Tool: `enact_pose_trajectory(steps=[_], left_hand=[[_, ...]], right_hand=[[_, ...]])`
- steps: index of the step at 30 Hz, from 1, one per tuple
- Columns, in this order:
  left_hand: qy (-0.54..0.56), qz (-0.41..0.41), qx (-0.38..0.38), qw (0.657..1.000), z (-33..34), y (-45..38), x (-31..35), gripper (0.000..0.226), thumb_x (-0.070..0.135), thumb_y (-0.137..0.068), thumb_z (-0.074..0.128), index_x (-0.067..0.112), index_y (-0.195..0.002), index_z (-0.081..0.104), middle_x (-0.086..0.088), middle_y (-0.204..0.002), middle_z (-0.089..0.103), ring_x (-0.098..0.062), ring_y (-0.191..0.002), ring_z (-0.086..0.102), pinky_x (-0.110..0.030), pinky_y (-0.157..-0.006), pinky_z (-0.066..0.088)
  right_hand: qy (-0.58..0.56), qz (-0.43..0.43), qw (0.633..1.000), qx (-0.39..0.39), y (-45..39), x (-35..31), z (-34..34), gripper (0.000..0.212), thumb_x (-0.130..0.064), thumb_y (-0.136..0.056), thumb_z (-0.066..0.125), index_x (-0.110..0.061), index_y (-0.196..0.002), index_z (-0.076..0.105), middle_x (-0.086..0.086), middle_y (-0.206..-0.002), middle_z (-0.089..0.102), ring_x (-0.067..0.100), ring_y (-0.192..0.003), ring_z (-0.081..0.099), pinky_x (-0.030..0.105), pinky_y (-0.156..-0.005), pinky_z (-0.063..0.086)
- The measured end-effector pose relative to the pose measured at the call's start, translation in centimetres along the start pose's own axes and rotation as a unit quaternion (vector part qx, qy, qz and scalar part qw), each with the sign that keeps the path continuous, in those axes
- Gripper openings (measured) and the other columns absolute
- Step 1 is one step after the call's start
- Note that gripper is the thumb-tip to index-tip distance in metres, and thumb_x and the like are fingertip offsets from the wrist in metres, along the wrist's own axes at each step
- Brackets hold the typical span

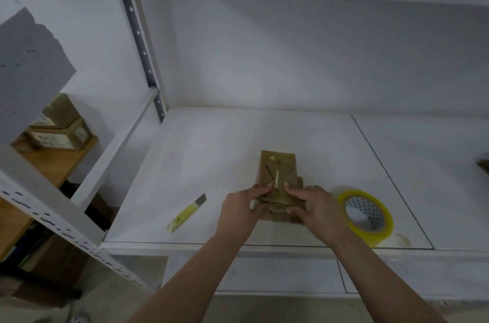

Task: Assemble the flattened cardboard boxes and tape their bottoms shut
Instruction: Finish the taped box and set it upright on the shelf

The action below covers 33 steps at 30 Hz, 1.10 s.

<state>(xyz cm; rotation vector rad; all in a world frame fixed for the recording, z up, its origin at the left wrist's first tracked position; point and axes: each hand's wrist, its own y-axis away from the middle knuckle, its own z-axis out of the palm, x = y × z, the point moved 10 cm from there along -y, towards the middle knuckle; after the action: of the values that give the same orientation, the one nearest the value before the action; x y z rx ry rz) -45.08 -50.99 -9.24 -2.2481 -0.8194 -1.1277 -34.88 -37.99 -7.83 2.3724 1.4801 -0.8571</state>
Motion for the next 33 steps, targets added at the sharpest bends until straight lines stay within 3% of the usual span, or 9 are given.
enact_pose_trajectory(steps=[3, 6, 9, 13, 17, 19, 22, 25, 33], left_hand=[[-0.018, 0.003, 0.0, 1.0, 0.0, -0.3, -0.2, 0.045, 0.01, -0.084, 0.071, 0.031, -0.123, 0.065, -0.005, -0.125, 0.065, -0.01, -0.115, 0.062, -0.024, -0.101, 0.046], [-0.031, 0.008, -0.012, 0.999, -0.1, -0.2, -0.3, 0.054, 0.01, -0.088, 0.067, 0.032, -0.135, 0.052, -0.001, -0.128, 0.063, -0.011, -0.115, 0.062, -0.019, -0.099, 0.046], [-0.033, -0.062, 0.013, 0.997, -0.9, 1.0, -1.7, 0.068, 0.03, -0.084, 0.074, 0.022, -0.144, 0.044, 0.006, -0.121, 0.064, -0.007, -0.112, 0.062, -0.019, -0.094, 0.047], [-0.118, -0.049, 0.093, 0.988, -2.1, 2.1, -1.0, 0.019, 0.032, -0.088, 0.069, 0.021, -0.102, 0.075, 0.005, -0.089, 0.075, -0.012, -0.082, 0.07, -0.019, -0.071, 0.051], [-0.099, -0.014, 0.09, 0.991, -2.0, 2.3, -0.5, 0.012, 0.028, -0.088, 0.069, 0.02, -0.092, 0.077, 0.007, -0.077, 0.074, -0.008, -0.068, 0.067, -0.011, -0.059, 0.046], [-0.068, 0.007, 0.064, 0.996, -1.8, 2.6, -0.3, 0.017, 0.032, -0.091, 0.065, 0.02, -0.095, 0.077, 0.01, -0.077, 0.073, -0.003, -0.069, 0.066, -0.008, -0.061, 0.046], [-0.012, -0.05, 0.041, 0.998, -2.5, 2.5, -2.6, 0.021, 0.027, -0.098, 0.054, 0.019, -0.1, 0.073, 0.012, -0.082, 0.073, 0.0, -0.078, 0.068, -0.018, -0.073, 0.052], [-0.04, -0.064, 0.019, 0.997, -2.9, 1.3, -3.7, 0.018, 0.018, -0.092, 0.064, 0.02, -0.109, 0.07, 0.009, -0.089, 0.073, -0.001, -0.082, 0.068, -0.023, -0.081, 0.055], [-0.118, -0.031, -0.048, 0.991, -0.3, -1.2, -1.1, 0.032, 0.03, -0.082, 0.075, 0.021, -0.086, 0.045, 0.002, -0.084, 0.064, -0.016, -0.074, 0.063, -0.035, -0.069, 0.054]], right_hand=[[0.017, 0.006, 1.0, 0.008, -0.1, -0.4, 0.1, 0.051, -0.019, -0.085, 0.074, -0.024, -0.133, 0.058, 0.01, -0.105, 0.07, 0.027, -0.093, 0.058, 0.034, -0.081, 0.046], [0.03, 0.021, 0.999, 0.005, -0.1, -0.5, 0.2, 0.051, -0.02, -0.087, 0.072, -0.025, -0.135, 0.056, 0.01, -0.108, 0.068, 0.026, -0.096, 0.057, 0.032, -0.083, 0.045], [0.034, 0.043, 0.998, 0.003, -0.1, -0.2, 0.3, 0.051, -0.022, -0.087, 0.072, -0.029, -0.135, 0.056, 0.01, -0.111, 0.066, 0.024, -0.098, 0.058, 0.028, -0.084, 0.044], [0.04, 0.069, 0.997, 0.003, -0.2, 0.1, 0.4, 0.052, -0.023, -0.087, 0.072, -0.033, -0.136, 0.055, 0.008, -0.111, 0.064, 0.022, -0.099, 0.058, 0.028, -0.087, 0.045], [0.04, 0.082, 0.996, 0.004, -0.2, 0.6, 0.6, 0.053, -0.023, -0.086, 0.073, -0.034, -0.135, 0.055, 0.006, -0.114, 0.066, 0.022, -0.101, 0.06, 0.031, -0.089, 0.049], [0.044, 0.086, 0.995, 0.003, -0.3, 0.6, 0.6, 0.053, -0.023, -0.086, 0.073, -0.034, -0.135, 0.055, 0.005, -0.116, 0.065, 0.021, -0.102, 0.061, 0.031, -0.091, 0.049], [0.03, 0.093, 0.995, -0.002, -0.4, 0.8, 0.8, 0.054, -0.022, -0.085, 0.074, -0.034, -0.135, 0.056, 0.005, -0.116, 0.065, 0.022, -0.104, 0.06, 0.033, -0.093, 0.049], [0.023, 0.099, 0.995, -0.003, -0.4, 0.9, 0.9, 0.054, -0.023, -0.084, 0.075, -0.036, -0.134, 0.057, 0.006, -0.118, 0.065, 0.022, -0.105, 0.061, 0.033, -0.094, 0.049], [0.03, 0.083, 0.996, -0.013, -0.4, 0.5, 1.0, 0.054, -0.019, -0.086, 0.073, -0.031, -0.136, 0.055, 0.005, -0.121, 0.064, 0.022, -0.109, 0.06, 0.033, -0.098, 0.047]])
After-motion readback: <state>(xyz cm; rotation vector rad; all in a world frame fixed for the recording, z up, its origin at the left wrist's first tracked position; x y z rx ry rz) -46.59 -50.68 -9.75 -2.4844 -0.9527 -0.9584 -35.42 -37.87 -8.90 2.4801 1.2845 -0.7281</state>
